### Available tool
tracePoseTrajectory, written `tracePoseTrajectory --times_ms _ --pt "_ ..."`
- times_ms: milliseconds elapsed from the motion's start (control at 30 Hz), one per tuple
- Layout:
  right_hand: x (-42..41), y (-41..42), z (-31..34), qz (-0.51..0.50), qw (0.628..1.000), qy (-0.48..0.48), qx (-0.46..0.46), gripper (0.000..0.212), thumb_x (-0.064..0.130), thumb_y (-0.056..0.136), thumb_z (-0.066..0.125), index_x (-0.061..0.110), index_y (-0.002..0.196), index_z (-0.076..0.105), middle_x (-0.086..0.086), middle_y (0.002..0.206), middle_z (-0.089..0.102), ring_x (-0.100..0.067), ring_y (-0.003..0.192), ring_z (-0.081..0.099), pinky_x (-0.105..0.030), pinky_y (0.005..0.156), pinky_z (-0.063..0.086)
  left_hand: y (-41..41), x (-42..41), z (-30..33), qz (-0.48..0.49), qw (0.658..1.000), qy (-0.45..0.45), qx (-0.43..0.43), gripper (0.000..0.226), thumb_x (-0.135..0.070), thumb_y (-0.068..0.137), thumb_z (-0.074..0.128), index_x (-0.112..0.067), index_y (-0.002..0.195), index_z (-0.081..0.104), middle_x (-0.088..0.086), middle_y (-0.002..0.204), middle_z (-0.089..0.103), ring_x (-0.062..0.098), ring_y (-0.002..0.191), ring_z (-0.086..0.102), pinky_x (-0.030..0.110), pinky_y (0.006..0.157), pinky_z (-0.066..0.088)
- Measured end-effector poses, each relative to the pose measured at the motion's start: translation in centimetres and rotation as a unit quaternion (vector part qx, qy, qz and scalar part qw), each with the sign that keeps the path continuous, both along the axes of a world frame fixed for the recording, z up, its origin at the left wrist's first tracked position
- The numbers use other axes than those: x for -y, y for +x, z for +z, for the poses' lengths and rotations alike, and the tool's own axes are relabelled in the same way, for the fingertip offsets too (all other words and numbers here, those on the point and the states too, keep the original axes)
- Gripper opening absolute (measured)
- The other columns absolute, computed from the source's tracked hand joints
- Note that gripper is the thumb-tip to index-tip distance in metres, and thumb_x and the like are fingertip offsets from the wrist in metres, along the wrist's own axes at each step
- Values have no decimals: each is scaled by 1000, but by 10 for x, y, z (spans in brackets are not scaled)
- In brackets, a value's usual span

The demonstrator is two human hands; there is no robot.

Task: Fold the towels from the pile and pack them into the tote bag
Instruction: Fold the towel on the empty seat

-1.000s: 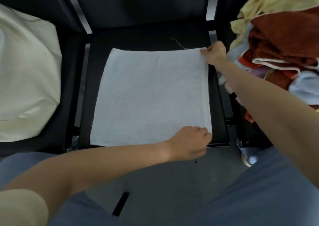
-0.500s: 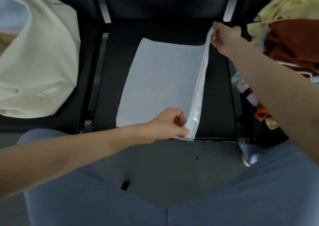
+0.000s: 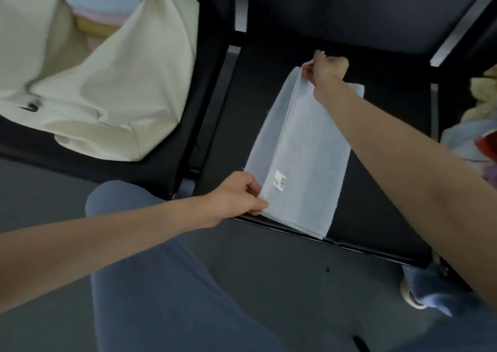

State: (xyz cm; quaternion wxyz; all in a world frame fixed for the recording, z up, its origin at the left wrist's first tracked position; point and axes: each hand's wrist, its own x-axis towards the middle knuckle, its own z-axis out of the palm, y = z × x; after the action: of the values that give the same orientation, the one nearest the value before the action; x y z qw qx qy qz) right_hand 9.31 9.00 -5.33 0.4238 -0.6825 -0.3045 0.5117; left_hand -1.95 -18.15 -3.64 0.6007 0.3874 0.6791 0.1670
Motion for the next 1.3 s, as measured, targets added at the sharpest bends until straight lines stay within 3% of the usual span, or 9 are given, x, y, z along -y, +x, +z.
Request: tracePoseTrajectory --times_ms 200,267,500,633,733,867,1000,1100,1300 --pt "7 -30 -28 30 999 -24 14 15 19 99 48 5 97 44 -11 86 61 -19 65 67 -27 58 59 -19 3 -29 36 998 -14 -42 15 -3 85 67 -10 83 53 7 79 64 13 67 63 28 66 56" --pt "12 -32 -29 68 997 -20 29 17 18 98 50 5 108 45 -10 89 62 -16 64 68 -27 63 60 -21 7 -34 21 997 -9 -75 13 -8 85 66 -11 85 54 3 77 64 11 63 64 24 58 54" --pt "95 20 -10 194 967 74 150 21 2 90 53 11 108 49 -2 102 55 -13 86 61 -25 71 57 -22 17 -26 -41 952 129 -273 32 -39 76 72 -16 88 54 -5 88 60 13 79 60 37 70 53" --pt "180 84 -16 170 940 112 273 22 3 88 56 6 109 50 -8 108 56 -8 78 52 -10 69 46 -18 8 -29 -30 940 94 -328 47 -46 79 69 -13 105 49 3 104 55 19 90 56 33 68 46" --pt "234 112 -24 154 936 67 309 24 11 86 63 8 105 49 -13 100 57 -25 89 56 -31 79 49 -9 6 -31 -7 944 57 -326 53 -45 78 71 -7 109 50 7 106 56 24 94 58 33 68 44" --pt "274 119 -32 245 898 -45 363 44 34 82 72 3 110 56 -16 110 53 -30 109 45 -28 82 34 5 10 -31 29 948 56 -311 36 -36 82 71 -8 92 51 6 92 56 23 82 56 30 57 36" --pt "285 116 -28 280 895 -76 340 28 33 82 72 9 89 60 -15 106 55 -29 108 46 -30 81 38 12 15 -25 41 958 50 -278 32 -27 86 66 -13 67 45 1 70 53 16 61 50 27 49 32" --pt "283 123 -13 233 938 -77 243 25 21 82 67 14 68 47 -4 76 55 -22 80 54 -27 60 40 14 22 -17 80 968 47 -232 29 -24 85 68 -13 67 49 -1 67 54 16 62 53 27 54 38" --pt "310 148 26 183 981 -65 18 24 5 91 56 9 111 44 -11 86 62 -15 60 57 -17 50 50 31 54 19 177 984 -13 -19 13 -12 87 70 -7 91 59 10 79 67 17 56 67 23 47 52"
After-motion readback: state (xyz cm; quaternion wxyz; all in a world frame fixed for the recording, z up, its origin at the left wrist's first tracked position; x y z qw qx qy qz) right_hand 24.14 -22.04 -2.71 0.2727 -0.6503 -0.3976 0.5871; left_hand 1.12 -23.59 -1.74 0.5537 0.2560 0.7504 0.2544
